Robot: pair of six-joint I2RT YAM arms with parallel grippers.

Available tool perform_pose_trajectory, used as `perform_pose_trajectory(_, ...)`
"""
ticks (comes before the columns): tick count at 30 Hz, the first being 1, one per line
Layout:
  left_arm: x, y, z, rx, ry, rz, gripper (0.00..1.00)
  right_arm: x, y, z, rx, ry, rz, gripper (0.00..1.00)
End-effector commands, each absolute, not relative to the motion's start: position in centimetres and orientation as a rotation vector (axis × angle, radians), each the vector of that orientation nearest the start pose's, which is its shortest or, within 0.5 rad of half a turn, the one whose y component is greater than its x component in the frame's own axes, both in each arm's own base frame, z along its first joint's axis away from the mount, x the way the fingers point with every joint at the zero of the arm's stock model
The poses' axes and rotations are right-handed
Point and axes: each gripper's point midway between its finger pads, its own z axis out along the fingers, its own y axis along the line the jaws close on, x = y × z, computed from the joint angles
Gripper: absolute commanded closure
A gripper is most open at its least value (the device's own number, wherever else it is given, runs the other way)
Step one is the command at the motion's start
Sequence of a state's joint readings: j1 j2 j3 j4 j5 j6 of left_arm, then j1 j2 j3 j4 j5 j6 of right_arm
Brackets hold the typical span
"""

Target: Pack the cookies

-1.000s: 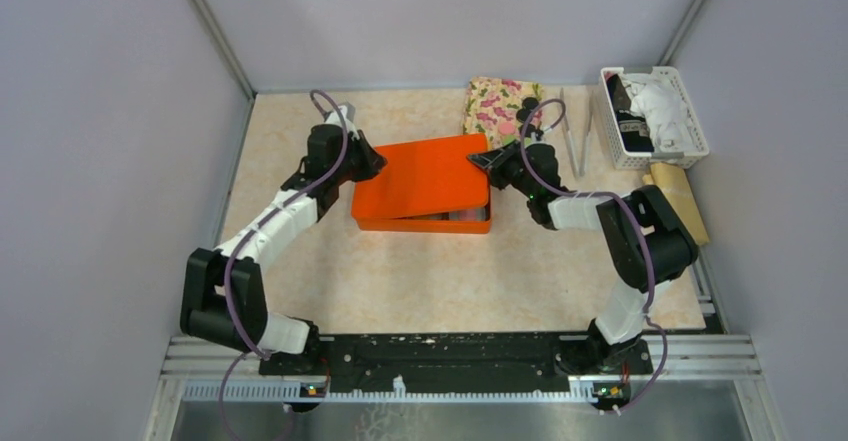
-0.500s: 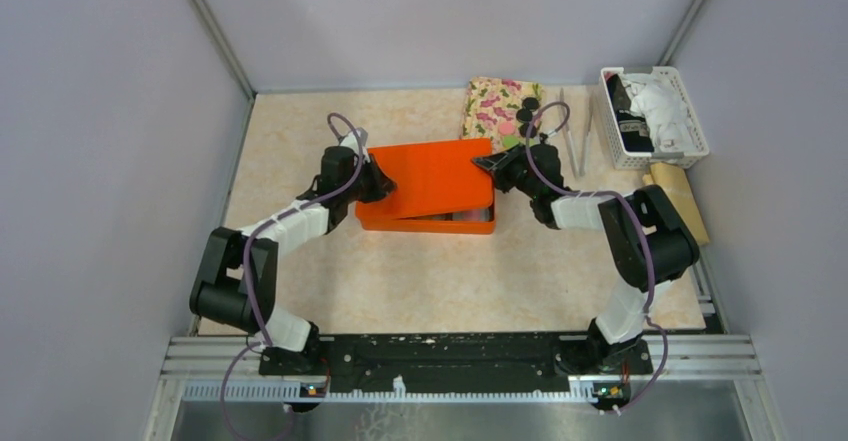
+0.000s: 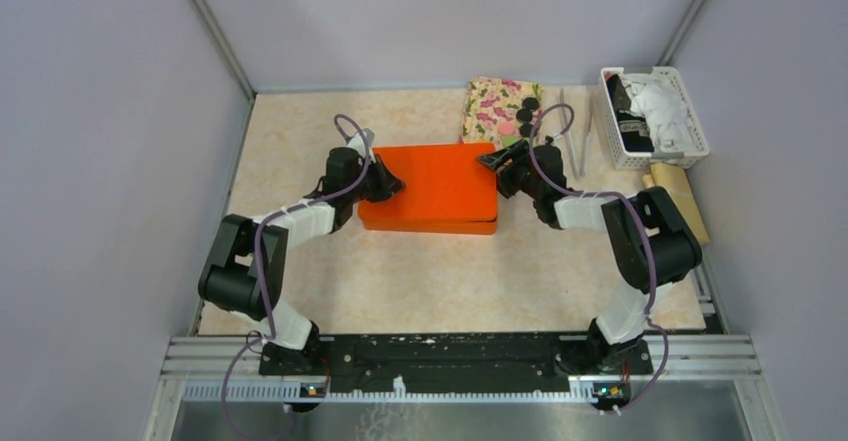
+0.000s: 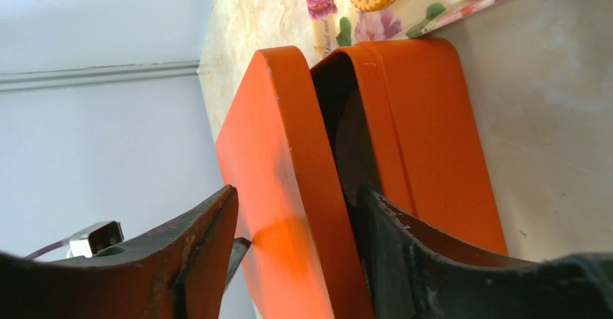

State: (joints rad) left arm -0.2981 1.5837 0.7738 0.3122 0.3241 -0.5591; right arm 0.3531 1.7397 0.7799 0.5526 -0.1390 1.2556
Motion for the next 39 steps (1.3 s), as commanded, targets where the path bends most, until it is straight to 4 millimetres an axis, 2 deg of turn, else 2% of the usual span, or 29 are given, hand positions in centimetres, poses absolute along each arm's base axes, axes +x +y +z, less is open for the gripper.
perform_pose_trajectory(1,37.3,-20.4,8.1,-0.057,2.199,-0.878,1.00,42.4,20.4,9.9,0.861,2.001,1.014,0.37)
perform_pose_trajectory(11,36.9,-20.7,7.1,-0.052,2.218,-0.902,1.00,42.2,19.0,12.5,0.835,2.007,0.892,0.30)
perform_pose_trajectory(17,36.8,-21.2,6.6,-0.045,2.225,-0.915,1.00,42.4,16.2,15.1,0.830,1.984,0.700,0.27)
perform_pose_trajectory(23,37.0,-22.2,6.4,-0.021,2.233,-0.946,1.00,41.6,14.0,16.1,0.851,1.972,0.567,0.32)
perform_pose_trajectory(25,37.3,-22.7,6.8,-0.008,2.229,-0.964,1.00,41.5,13.8,15.7,0.850,1.983,0.547,0.36)
perform_pose_trajectory(27,37.8,-23.1,8.3,0.005,2.210,-0.983,1.00,41.5,13.7,15.2,0.847,2.000,0.527,0.46)
perform_pose_trajectory(29,38.2,-23.4,10.6,0.019,2.176,-1.001,1.00,41.4,13.4,14.8,0.842,2.015,0.499,0.63)
perform_pose_trajectory(32,38.8,-23.0,15.2,0.020,2.105,-0.973,1.00,41.4,13.0,14.4,0.830,2.029,0.458,0.88)
perform_pose_trajectory(35,39.3,-21.4,17.7,-0.049,2.090,-0.868,1.00,41.4,12.8,13.7,0.812,2.053,0.424,1.00)
perform_pose_trajectory(39,39.1,-17.0,16.2,-0.302,2.190,-0.614,1.00,41.3,13.2,12.1,0.772,2.131,0.390,1.00)
